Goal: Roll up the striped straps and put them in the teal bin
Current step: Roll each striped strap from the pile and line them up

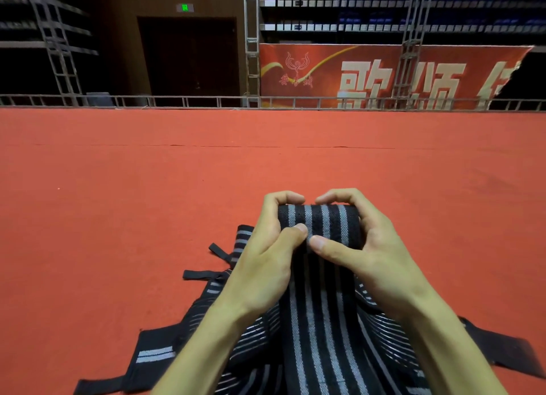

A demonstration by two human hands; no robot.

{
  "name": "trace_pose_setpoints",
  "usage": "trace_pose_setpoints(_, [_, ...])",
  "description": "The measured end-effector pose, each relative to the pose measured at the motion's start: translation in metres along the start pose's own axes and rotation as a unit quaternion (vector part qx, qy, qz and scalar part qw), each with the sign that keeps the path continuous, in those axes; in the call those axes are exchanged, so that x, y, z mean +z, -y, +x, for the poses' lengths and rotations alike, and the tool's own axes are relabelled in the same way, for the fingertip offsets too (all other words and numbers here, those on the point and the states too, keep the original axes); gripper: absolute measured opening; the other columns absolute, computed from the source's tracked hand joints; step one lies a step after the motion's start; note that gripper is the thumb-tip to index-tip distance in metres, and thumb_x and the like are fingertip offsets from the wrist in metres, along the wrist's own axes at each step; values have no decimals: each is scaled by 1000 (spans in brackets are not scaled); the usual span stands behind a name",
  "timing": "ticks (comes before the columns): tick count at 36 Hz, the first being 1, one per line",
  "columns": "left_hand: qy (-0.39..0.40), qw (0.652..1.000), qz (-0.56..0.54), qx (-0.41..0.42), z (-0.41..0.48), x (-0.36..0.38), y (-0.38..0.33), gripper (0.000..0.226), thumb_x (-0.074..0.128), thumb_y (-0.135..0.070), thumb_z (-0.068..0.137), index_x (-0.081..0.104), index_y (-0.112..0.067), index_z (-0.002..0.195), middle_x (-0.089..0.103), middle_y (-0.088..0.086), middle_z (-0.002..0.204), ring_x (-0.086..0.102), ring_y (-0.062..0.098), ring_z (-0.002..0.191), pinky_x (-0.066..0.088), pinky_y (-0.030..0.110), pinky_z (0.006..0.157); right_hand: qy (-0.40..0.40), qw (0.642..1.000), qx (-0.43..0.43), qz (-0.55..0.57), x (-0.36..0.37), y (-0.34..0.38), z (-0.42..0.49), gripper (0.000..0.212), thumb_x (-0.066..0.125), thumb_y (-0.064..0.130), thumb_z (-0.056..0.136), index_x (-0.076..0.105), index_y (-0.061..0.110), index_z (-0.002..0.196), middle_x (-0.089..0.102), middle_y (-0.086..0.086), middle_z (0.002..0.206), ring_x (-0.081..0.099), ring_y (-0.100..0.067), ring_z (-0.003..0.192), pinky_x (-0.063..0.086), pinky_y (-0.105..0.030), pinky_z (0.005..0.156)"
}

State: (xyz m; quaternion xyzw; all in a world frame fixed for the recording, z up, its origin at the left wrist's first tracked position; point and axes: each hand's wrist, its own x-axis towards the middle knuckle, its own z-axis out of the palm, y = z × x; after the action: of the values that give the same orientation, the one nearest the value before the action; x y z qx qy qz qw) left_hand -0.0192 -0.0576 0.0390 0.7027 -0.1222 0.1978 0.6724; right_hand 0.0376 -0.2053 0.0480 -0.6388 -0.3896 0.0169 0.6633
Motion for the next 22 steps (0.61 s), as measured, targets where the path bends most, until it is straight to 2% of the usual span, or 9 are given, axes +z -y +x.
trace_pose_setpoints(5, [-6,1000,20,-3,0,0,2,26,46,-28,83,48,-45,103,53,2,89,52,14,83,46,38,80,29,1000,3,11,7,-5,-1,41,72,8,85,47,25,113,65,15,86,63,-4,80,51,-19,73])
trace_pose_setpoints(8, [13,1000,-11,-19,0,-1,1,28,47,-25,82,50,-46,100,52,3,87,52,15,81,46,34,76,47,997,31,46,7,-2,-2,40,66,-1,90,43,20,116,67,13,84,64,-3,77,52,-19,70])
trace_pose_setpoints(11, [43,997,-52,-31,1,-4,1,30,50,-20,83,54,-43,101,57,-1,83,55,14,80,49,27,72,52,996,47,62,4,1,-3,40,66,2,87,44,20,116,67,12,82,65,-5,76,53,-21,68])
trace_pose_setpoints(14, [81,991,-100,-42,2,-10,2,32,58,-15,83,59,-40,103,65,-1,93,61,17,89,53,34,81,51,992,63,101,2,2,-3,41,73,9,84,49,21,115,68,5,86,66,-11,78,55,-26,68])
trace_pose_setpoints(16, [93,989,-112,-35,1,-12,2,34,60,-12,86,59,-39,106,66,1,99,62,19,93,54,36,84,50,987,76,135,2,2,-2,36,70,12,81,53,25,111,68,-3,90,66,-17,79,57,-31,68])
trace_pose_setpoints(19, [82,994,-75,-12,1,-13,1,38,58,-8,88,53,-29,120,66,-2,99,61,15,91,55,31,81,29,981,92,170,5,3,-1,27,72,20,85,56,27,106,68,-7,89,65,-22,74,58,-33,61])
trace_pose_setpoints(22, [42,996,52,53,3,-13,1,39,59,-7,87,52,-29,118,63,-8,99,59,10,90,49,28,81,15,975,108,194,6,2,1,28,61,31,82,56,27,108,70,-6,89,66,-19,75,58,-32,62])
